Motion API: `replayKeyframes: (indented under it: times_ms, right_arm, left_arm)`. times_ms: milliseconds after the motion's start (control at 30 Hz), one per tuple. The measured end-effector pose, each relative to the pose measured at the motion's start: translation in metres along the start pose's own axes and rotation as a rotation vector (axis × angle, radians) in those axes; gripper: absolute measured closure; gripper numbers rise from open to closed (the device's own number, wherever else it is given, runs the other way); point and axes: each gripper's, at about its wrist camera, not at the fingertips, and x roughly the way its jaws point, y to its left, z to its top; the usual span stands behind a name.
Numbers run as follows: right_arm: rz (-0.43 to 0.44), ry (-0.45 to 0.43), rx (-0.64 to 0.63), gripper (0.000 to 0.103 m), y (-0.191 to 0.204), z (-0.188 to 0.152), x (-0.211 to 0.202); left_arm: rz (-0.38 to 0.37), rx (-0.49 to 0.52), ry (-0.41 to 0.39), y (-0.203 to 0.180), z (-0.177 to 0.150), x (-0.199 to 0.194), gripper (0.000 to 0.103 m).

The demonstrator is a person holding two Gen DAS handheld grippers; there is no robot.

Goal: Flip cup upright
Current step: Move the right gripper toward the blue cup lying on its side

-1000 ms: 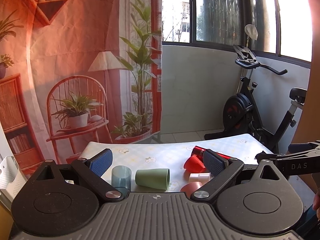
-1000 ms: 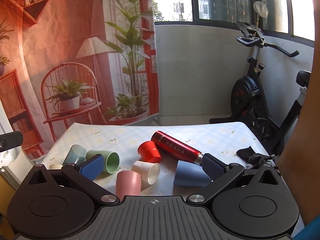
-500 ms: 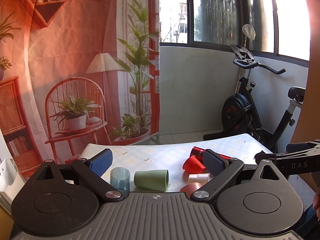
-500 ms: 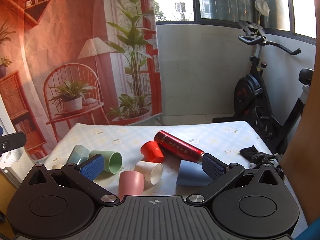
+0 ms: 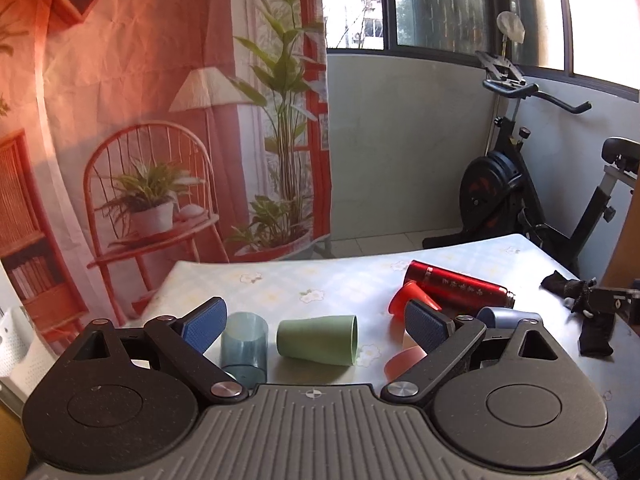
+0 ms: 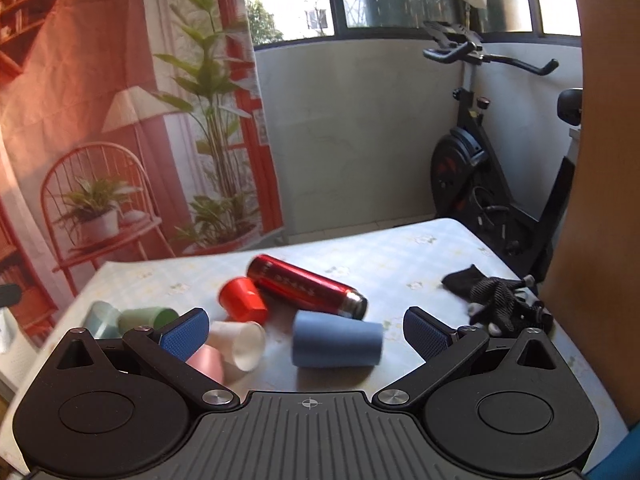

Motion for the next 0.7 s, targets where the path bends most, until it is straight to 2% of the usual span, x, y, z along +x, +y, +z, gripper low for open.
replayKeyframes:
  times_ms: [167, 400, 533, 633, 667, 700]
  right_arm:
    - [-0.001, 0.045, -0.078, 0.000, -0.004, -0.016, 0.031]
    - [0.005, 0.103, -0.177, 0.001, -0.006, -0.027, 0.075]
    - [0.065, 0.142, -0.222, 0.001, -0.014, -0.031, 0.103]
    - [0.106, 0.139, -0.330, 0.001, -0.015, -0.034, 0.116]
    - [0.120, 0.141, -0.376, 0.001, -0.014, -0.034, 0.122]
    - [0.125, 0.147, -0.413, 0.001, -0.013, -0.034, 0.127]
  left_arm:
    - [-0.015, -0.078, 0.009, 0.008, -0.007, 0.022, 0.007]
    - [-0.022, -0.087, 0.045, -0.005, -0.014, 0.049, 0.007]
    - [-0.037, -0.115, 0.073, -0.013, -0.017, 0.070, 0.008]
    - [-0.036, -0.080, 0.099, -0.019, -0.018, 0.083, 0.009]
    - [-0.023, -0.070, 0.106, -0.018, -0.018, 0.087, 0.014]
    - [-0.014, -0.074, 0.111, -0.017, -0.018, 0.091, 0.014]
